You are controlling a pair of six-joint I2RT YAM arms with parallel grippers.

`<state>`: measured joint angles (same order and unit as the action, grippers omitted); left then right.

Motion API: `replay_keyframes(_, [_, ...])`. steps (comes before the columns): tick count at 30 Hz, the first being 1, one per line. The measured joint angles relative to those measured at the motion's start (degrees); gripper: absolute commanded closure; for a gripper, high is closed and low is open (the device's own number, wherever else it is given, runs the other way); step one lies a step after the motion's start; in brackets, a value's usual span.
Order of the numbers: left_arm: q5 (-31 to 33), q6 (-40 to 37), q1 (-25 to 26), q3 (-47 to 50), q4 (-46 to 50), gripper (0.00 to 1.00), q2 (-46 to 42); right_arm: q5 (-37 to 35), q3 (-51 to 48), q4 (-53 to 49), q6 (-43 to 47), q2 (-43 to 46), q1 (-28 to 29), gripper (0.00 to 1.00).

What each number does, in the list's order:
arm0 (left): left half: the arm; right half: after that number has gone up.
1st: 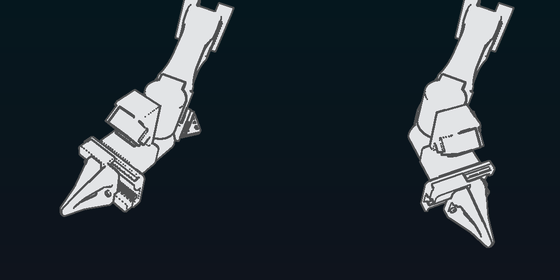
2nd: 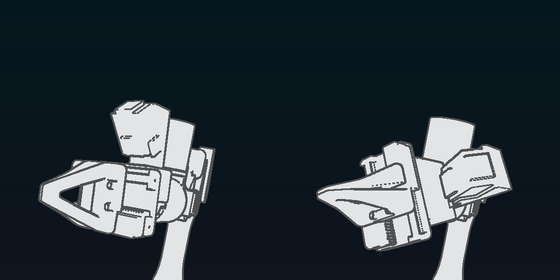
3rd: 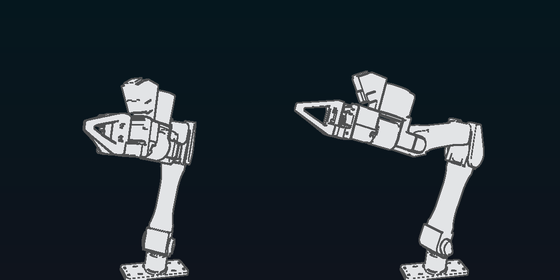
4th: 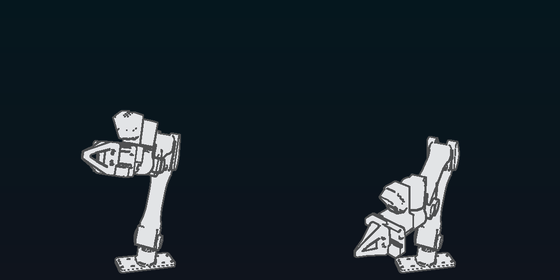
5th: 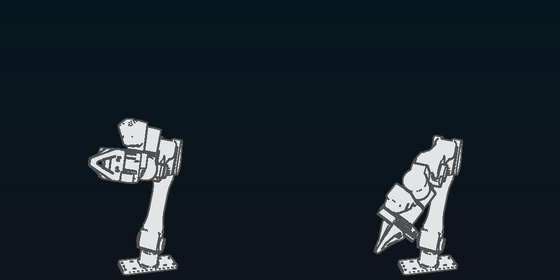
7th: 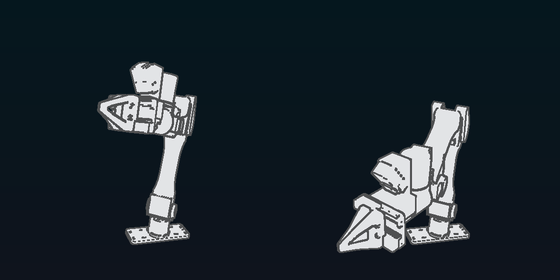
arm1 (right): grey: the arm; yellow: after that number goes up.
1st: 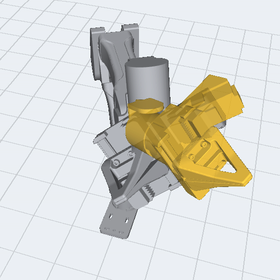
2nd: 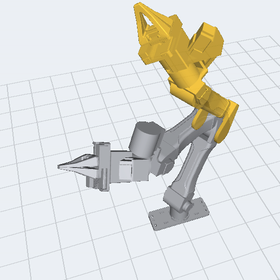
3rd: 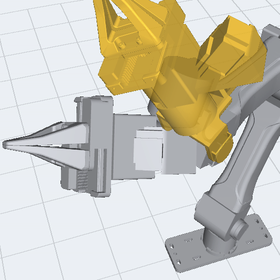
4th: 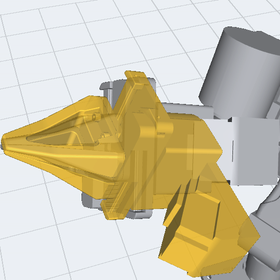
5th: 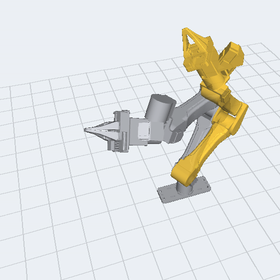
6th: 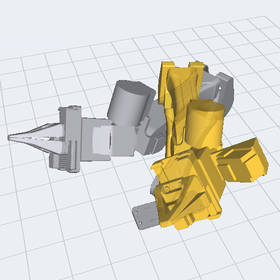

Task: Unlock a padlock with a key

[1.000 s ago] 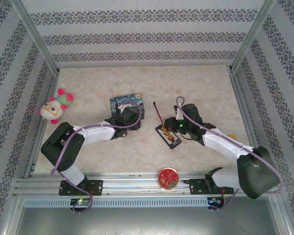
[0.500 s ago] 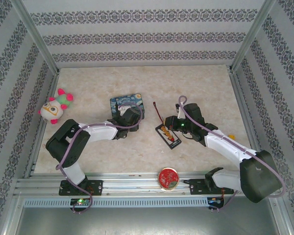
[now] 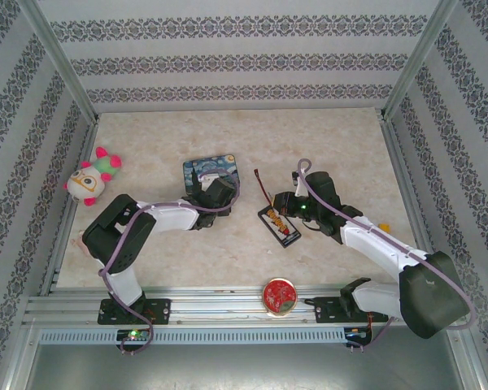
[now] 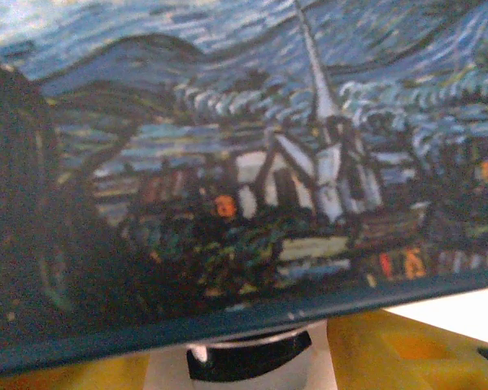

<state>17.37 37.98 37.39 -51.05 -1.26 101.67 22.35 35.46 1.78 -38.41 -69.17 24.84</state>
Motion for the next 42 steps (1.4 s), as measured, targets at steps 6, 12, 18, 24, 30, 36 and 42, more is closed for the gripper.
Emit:
replay_keyframes(6, [1.4, -0.02, 0.0, 0.0, -1.16, 0.54, 0.9, 0.04, 0.0, 0.79, -0.17, 0.0, 0.0, 1.0])
replay_keyframes(12, [2.27, -0.26, 0.0, 0.0, -2.75, 0.65, 1.7, 0.26, -0.02, 1.44, -0.17, 0.0, 0.0, 1.0])
replay_keyframes(18, [1.95, -0.22, 0.0, 0.0, -3.52, 0.72, 1.79, 1.09, -0.44, 1.95, -0.17, -0.68, 0.0, 1.0])
replay_keyframes(24, [-0.2, 1.05, -0.11, 0.0, -4.39, 0.74, 1.77, 2.19, -2.58, 4.74, -0.35, -1.88, 0.0, 1.0])
replay_keyframes(30, [-4.5, 5.7, -0.37, -0.37, -4.63, 0.83, 1.44, 2.71, -5.11, 8.39, -0.85, -4.13, 0.37, 1.0])
replay_keyframes(36, [-9.92, 13.64, -0.37, -0.42, -5.99, 0.84, 1.14, 2.4, -7.06, 12.09, -2.21, -6.01, 2.69, 1.0])
replay_keyframes(42, [-13.27, 20.87, -0.37, 0.9, -9.01, 0.84, 0.59, 0.83, -7.08, 15.23, -2.82, -9.2, 6.99, 1.0])
